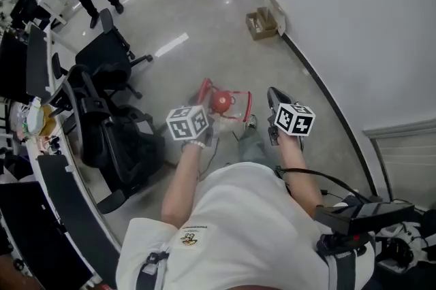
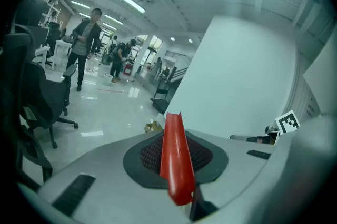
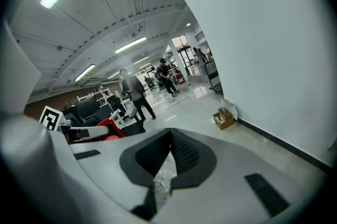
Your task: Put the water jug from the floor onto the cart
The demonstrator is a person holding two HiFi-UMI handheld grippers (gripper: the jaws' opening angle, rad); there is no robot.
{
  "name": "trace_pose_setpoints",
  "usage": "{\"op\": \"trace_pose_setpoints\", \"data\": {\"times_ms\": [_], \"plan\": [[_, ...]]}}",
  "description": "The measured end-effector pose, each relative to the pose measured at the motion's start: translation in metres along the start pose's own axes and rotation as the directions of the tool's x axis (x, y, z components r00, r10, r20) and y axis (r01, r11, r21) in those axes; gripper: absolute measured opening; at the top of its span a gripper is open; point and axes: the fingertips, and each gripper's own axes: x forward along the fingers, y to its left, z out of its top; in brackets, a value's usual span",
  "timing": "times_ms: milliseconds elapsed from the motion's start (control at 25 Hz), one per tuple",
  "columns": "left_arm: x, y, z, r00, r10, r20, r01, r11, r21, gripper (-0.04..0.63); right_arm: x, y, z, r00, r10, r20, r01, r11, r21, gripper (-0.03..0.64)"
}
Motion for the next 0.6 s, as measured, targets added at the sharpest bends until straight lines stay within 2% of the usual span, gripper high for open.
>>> {"op": "trace_pose_setpoints", "data": {"times_ms": [160, 360, 600], "plan": [[0.046, 0.021, 0.032, 0.999, 0.043, 0.025, -0.042, 0.998, -0.042, 0.055, 0.069, -0.011, 0.043, 0.997, 0.065, -0.039, -0.066, 0.997, -0.027, 0.015], [0.101, 0.030, 0.079, 0.991, 0.080, 0.107, -0.069, 0.993, -0.100, 0.051, 0.138, -0.030, 0.112, 0.988, 0.138, -0.063, -0.142, 0.988, -0.064, 0.015], [0.170, 0.045, 0.141, 0.980, 0.107, 0.165, -0.091, 0.990, -0.106, 0.049, 0.207, -0.055, 0.171, 0.980, 0.180, -0.078, -0.188, 0.976, -0.109, 0.015]]}}
